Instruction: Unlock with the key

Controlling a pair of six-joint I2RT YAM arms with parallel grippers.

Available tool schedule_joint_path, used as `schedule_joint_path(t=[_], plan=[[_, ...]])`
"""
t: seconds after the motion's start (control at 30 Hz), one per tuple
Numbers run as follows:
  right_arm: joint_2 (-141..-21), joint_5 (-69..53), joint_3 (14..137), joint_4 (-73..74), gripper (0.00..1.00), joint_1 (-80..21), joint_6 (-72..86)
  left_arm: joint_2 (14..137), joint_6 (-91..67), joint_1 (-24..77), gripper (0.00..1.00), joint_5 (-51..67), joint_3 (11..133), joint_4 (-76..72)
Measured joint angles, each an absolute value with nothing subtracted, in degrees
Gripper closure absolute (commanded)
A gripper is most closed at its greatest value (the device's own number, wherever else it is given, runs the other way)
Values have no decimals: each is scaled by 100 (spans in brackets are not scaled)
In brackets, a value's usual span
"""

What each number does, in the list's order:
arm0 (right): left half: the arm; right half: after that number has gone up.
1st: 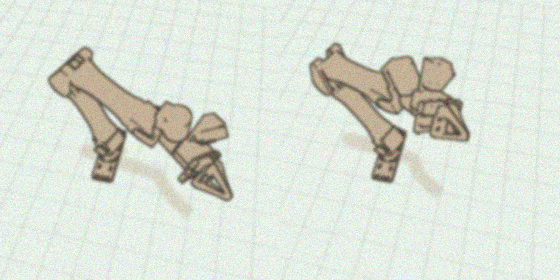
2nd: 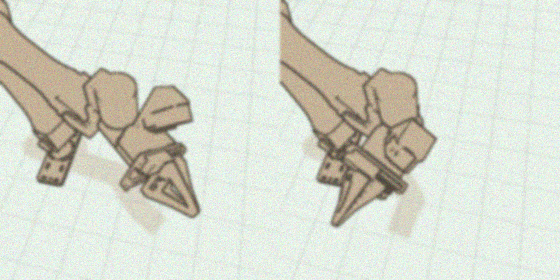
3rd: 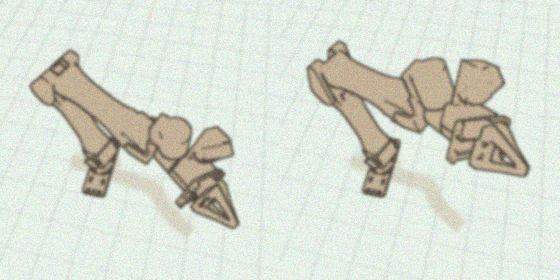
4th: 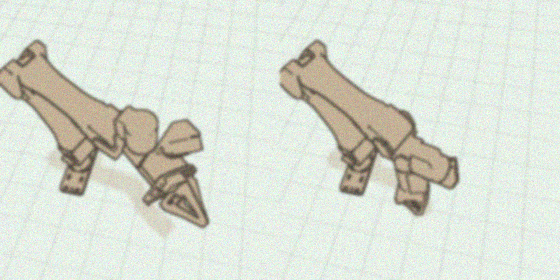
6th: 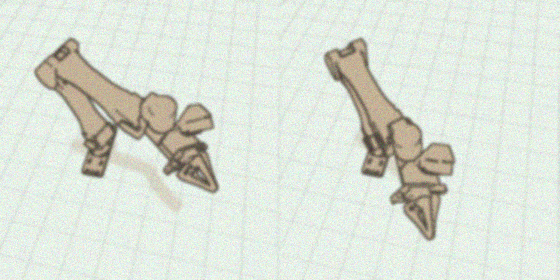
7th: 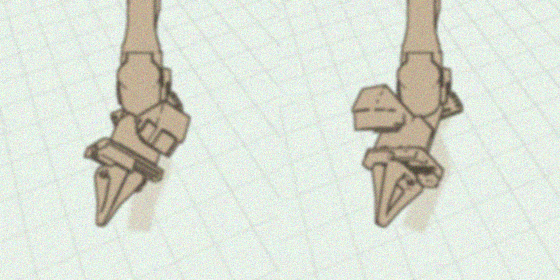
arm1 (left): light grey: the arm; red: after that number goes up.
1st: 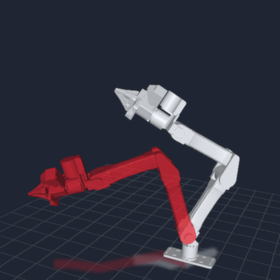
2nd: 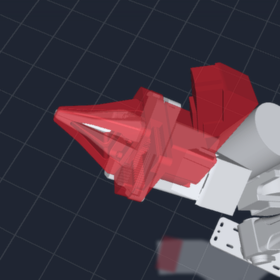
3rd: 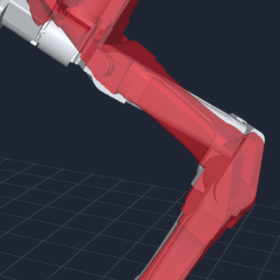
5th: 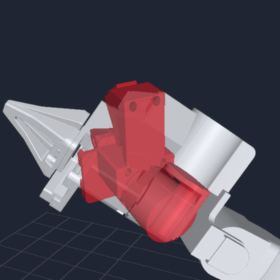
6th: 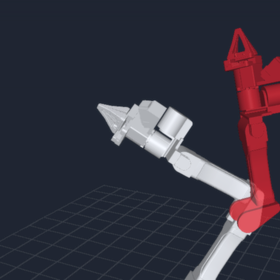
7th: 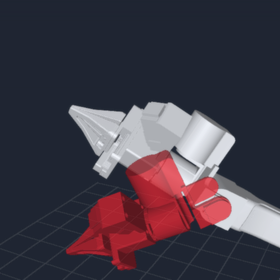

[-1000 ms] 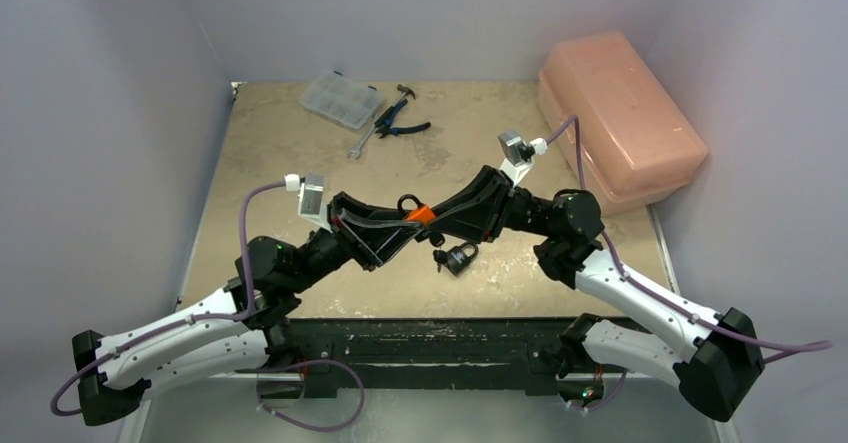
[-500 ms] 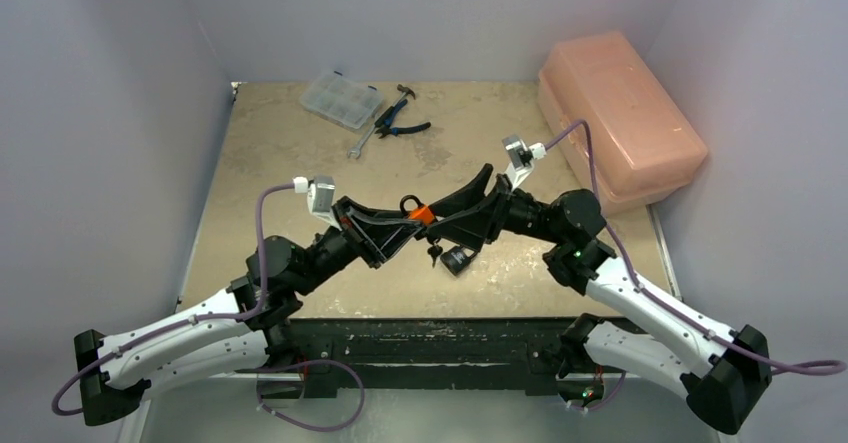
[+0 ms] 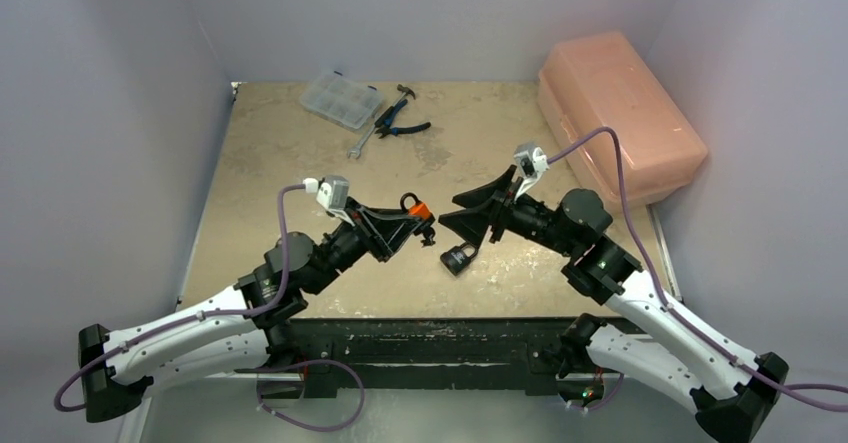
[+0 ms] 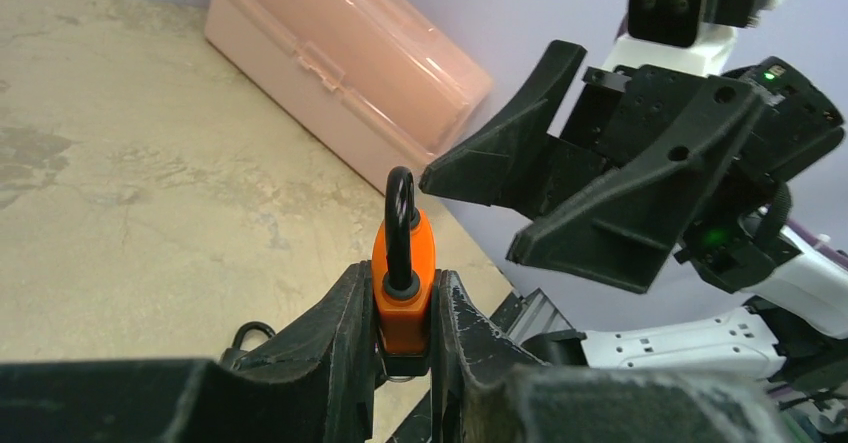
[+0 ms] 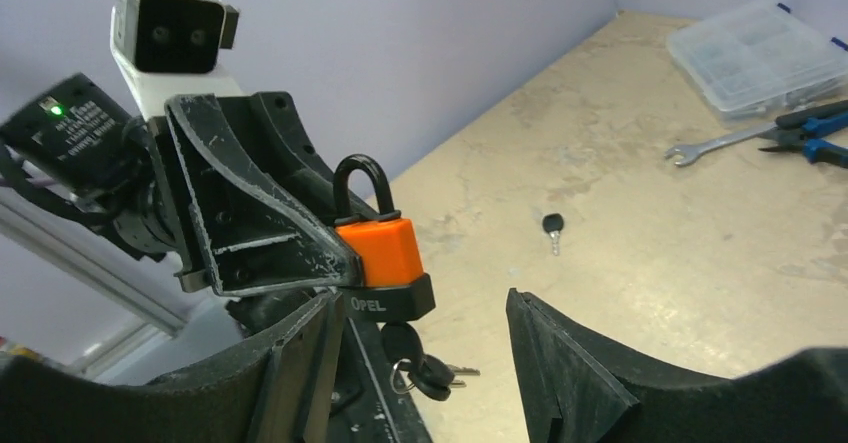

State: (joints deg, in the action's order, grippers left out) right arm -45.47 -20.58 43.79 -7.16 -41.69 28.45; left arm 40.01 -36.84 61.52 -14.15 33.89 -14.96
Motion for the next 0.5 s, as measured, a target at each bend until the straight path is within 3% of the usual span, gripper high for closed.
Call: schedule_joint_path(t=[0.27, 0.5], plan=[[-4825, -1275, 4316, -530, 25, -5308, 1785, 4287, -3739, 6152, 100, -1789, 3389, -1546], [-5203, -620, 4294, -386, 27, -5439, 1378, 4359, -3806, 6152, 100, -1981, 3385, -1518]])
